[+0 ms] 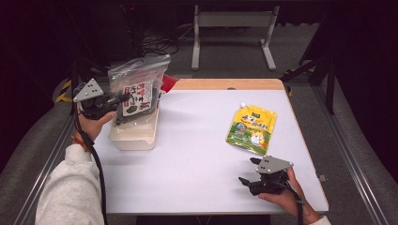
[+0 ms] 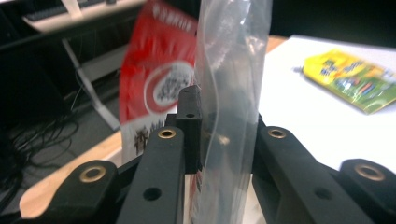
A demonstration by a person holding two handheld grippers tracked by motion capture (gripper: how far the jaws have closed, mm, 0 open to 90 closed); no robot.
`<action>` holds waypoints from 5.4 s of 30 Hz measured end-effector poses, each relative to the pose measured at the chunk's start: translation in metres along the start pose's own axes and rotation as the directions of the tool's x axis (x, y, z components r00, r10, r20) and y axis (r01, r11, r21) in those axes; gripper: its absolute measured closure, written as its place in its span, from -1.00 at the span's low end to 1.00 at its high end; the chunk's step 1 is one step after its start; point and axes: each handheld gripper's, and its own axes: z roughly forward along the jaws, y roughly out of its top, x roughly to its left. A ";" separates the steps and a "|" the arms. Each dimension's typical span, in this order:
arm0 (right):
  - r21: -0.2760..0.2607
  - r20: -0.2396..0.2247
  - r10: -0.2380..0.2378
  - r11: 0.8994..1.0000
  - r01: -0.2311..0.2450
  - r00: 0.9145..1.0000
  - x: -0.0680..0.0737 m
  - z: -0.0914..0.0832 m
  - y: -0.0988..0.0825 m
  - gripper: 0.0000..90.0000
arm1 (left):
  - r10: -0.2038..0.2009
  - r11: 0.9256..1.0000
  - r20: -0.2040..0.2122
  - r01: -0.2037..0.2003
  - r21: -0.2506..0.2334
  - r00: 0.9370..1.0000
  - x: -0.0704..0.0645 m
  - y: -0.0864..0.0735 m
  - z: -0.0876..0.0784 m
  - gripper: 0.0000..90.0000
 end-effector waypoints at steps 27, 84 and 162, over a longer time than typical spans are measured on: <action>0.035 -0.032 -0.010 0.999 0.011 0.999 0.005 0.006 0.002 -0.52 | -0.035 0.991 -0.098 0.047 0.122 0.995 -0.006 -0.061 -0.023 0.65; 0.021 -0.052 0.032 0.999 -0.031 0.998 -0.001 0.006 0.000 -0.52 | -0.162 0.986 -0.093 0.164 0.013 0.982 0.004 -0.086 -0.012 0.38; -0.097 0.181 0.574 0.819 -0.566 0.799 -0.148 0.037 -0.026 -0.63 | 0.061 0.954 0.195 -0.115 0.277 0.979 -0.191 -0.096 -0.004 -0.66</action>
